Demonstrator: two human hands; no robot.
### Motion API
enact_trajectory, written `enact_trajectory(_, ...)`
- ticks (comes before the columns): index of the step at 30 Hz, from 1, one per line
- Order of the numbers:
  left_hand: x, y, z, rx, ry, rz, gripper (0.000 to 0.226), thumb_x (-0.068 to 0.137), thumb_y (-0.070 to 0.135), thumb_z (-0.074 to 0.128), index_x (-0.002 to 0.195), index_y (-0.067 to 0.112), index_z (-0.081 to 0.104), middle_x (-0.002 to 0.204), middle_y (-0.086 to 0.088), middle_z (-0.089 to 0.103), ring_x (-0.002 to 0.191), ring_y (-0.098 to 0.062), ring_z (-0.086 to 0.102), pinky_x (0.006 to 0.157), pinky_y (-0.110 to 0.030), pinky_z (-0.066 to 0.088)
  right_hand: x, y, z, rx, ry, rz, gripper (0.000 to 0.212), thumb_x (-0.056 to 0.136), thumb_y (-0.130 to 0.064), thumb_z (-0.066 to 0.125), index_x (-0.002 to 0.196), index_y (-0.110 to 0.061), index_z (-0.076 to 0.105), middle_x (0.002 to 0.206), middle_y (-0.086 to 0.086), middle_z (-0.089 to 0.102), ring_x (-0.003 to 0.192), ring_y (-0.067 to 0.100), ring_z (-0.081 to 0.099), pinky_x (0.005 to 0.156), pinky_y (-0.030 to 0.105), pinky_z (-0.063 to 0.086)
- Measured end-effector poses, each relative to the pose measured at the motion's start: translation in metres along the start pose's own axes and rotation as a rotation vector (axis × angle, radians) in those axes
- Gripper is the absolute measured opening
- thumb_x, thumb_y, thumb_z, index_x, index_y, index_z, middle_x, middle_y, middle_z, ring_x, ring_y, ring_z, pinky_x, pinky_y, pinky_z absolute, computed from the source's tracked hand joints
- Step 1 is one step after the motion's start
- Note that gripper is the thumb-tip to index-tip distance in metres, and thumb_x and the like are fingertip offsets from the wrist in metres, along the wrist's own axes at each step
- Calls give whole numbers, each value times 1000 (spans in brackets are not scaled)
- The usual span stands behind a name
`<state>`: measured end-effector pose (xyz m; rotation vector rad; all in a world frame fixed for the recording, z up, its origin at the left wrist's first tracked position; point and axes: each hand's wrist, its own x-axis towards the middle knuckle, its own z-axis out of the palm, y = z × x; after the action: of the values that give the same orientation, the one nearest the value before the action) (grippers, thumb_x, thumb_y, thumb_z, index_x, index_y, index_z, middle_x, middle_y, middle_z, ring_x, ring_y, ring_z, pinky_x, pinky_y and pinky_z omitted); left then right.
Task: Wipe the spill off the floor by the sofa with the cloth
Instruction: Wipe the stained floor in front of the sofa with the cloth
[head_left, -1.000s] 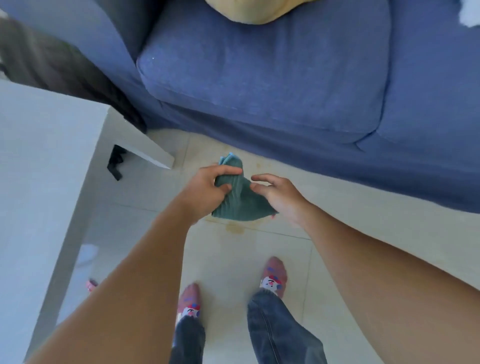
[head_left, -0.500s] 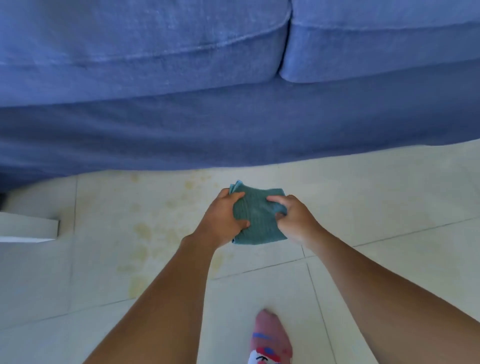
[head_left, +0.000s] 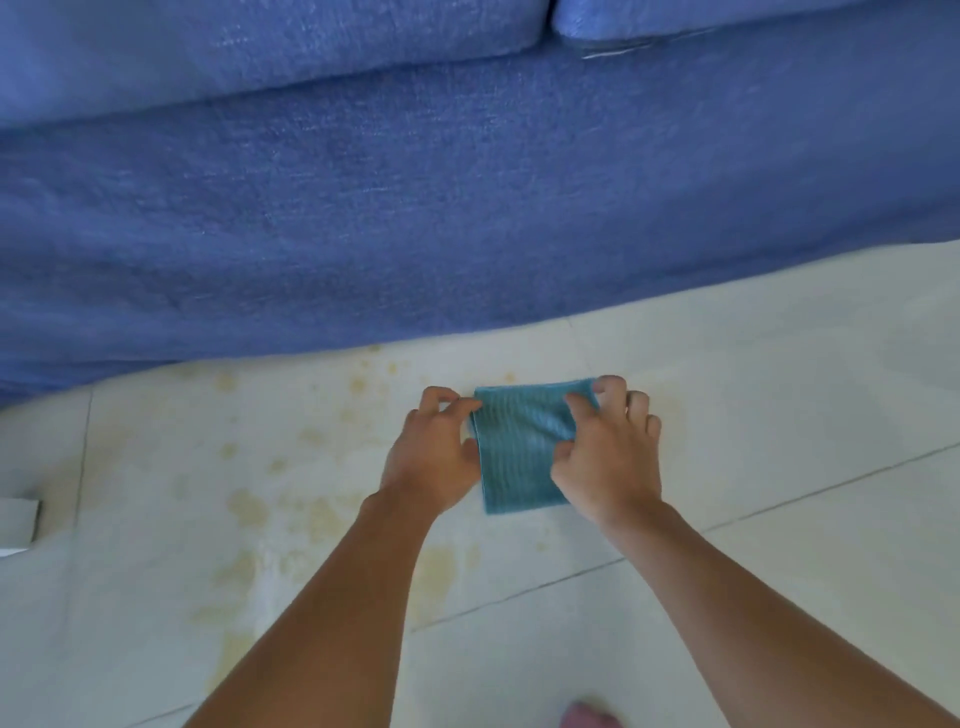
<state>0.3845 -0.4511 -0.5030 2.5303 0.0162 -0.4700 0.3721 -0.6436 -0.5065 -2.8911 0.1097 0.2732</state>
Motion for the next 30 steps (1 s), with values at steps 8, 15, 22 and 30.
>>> enact_trajectory(8,16,-46,-30,377,-23,-6,73,92,48,53,155,29,23,167,3,2,154,-27,-6,120,-54,15,4,-36,45,-19,-146,-199,76,105,-54,32,166,-14,9,175,6,-1,161,27,-6,129,47,-6)
enact_trajectory(15,5,-64,-31,400,-217,-47,109,80,72,58,158,31,-6,164,10,-26,151,-29,-20,118,-67,6,-40,-13,61,-142,-152,-125,78,97,-69,6,164,-32,-10,172,-6,-18,156,41,-24,122,63,-18)
enact_trajectory(22,8,-71,-31,403,-316,-32,136,64,70,75,154,32,-20,157,10,-40,148,-32,-27,116,-69,6,-89,7,71,-183,-119,-122,77,102,-66,21,166,-23,14,176,4,2,159,44,-4,125,61,3)
enact_trajectory(30,11,-71,-31,398,-324,-35,137,63,70,75,154,32,-20,158,11,-38,149,-32,-27,116,-69,9,10,-12,59,-97,-50,183,85,93,-67,7,166,-23,1,175,4,-11,156,46,-16,126,60,-10)
